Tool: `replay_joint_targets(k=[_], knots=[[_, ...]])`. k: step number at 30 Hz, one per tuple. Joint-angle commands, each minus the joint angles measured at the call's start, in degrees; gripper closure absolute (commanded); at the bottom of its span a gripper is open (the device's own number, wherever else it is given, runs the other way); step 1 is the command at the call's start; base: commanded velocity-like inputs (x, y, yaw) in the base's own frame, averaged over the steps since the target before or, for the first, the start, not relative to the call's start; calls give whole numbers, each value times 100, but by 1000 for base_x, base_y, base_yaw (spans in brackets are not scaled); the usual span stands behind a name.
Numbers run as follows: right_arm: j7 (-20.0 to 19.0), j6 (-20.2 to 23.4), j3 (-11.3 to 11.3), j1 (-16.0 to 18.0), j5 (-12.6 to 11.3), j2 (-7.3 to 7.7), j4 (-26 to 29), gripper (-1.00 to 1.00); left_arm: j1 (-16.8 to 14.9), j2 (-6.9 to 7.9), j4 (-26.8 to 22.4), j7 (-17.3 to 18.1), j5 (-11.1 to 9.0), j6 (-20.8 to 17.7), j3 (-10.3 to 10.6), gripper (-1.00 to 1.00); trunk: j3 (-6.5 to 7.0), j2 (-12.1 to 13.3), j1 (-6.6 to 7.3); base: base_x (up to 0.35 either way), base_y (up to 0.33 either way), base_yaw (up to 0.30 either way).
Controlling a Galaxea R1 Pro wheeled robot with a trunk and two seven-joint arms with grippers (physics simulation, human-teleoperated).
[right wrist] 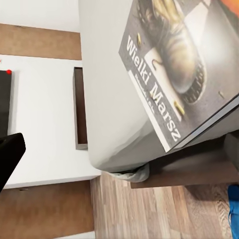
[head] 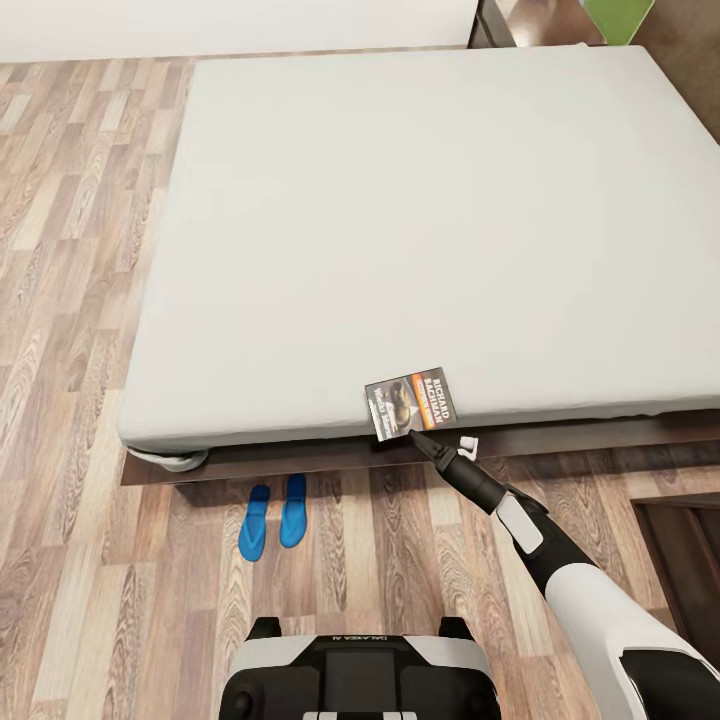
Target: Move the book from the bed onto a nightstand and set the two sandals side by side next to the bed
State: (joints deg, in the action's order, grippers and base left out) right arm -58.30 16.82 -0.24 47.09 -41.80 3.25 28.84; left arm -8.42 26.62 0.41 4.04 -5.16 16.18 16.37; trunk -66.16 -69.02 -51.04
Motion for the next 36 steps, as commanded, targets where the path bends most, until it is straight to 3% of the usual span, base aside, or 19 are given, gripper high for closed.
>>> replay_joint_targets(k=[1,13,25,36], knots=[[-11,59,-2,2,-39,2,-2,-100,-2,2,6,32,-55,15,33,-100,-2,-2,0,0,1,0],[-10,59,-2,2,-39,29,-2,-100,-2,2,4,29,-63,-316,25,-100,-2,-2,0,0,0,0],[-12,53,-2,2,-39,21,-2,-100,-5,2,3,27,-64,-388,25,-100,-2,-2,0,0,0,0],[-12,50,-2,2,-39,26,-2,-100,-10,2,3,27,-70,-396,24,-100,-200,-443,-242,0,0,0]])
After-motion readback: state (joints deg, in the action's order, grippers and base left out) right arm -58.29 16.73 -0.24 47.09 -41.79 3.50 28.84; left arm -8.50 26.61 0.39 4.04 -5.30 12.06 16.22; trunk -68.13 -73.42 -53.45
